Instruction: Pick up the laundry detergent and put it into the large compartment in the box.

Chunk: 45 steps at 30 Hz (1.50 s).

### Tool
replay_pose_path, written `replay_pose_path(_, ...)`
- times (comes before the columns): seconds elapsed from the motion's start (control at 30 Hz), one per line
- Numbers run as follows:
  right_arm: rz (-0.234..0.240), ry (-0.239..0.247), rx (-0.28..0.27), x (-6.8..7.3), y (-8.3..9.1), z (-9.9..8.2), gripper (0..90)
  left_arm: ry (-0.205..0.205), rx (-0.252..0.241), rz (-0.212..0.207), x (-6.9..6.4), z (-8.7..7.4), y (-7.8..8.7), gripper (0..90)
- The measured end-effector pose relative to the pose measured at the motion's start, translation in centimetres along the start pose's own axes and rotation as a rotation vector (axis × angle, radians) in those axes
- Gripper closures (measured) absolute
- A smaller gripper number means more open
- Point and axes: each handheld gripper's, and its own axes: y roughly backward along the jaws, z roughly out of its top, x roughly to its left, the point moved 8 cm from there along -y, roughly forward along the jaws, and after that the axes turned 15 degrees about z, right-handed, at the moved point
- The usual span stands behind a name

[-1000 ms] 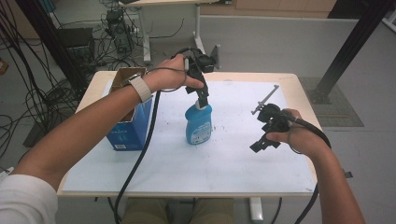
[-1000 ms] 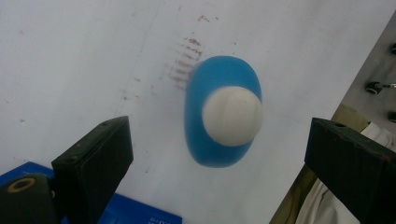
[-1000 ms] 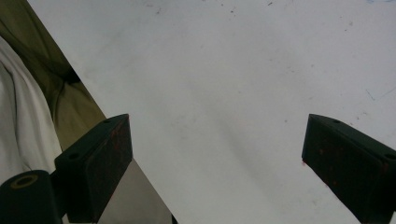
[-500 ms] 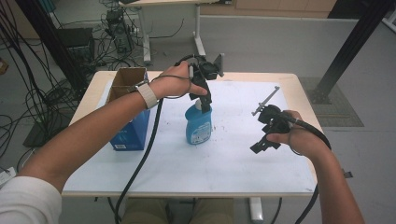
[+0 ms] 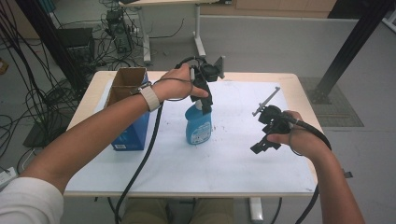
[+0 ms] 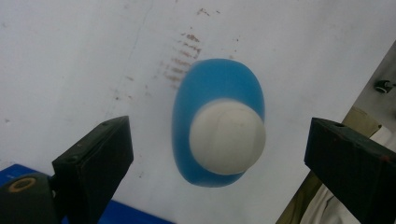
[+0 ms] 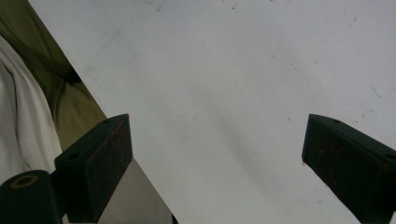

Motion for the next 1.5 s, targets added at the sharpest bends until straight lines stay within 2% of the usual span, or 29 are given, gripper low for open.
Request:
replay_pose_path(0.1, -0.001, -0.001, 0.001, -0.04, 0.02, -0.01, 8.5, 0.010, -0.005, 0.000, 0.00, -0.10, -0.11, 8.3)
replay_pose_path(0.77, 0.001, -0.007, -0.004, 0.05, 0.17, -0.36, 8.5, 0.017, -0.002, 0.001, -0.32, 0.06, -0.16, 8.3)
replay_pose_path(1.5, 0.004, -0.010, -0.004, -0.02, 0.13, -0.38, 8.5, 0.028, 0.001, 0.001, -0.04, -0.06, -0.28, 8.3)
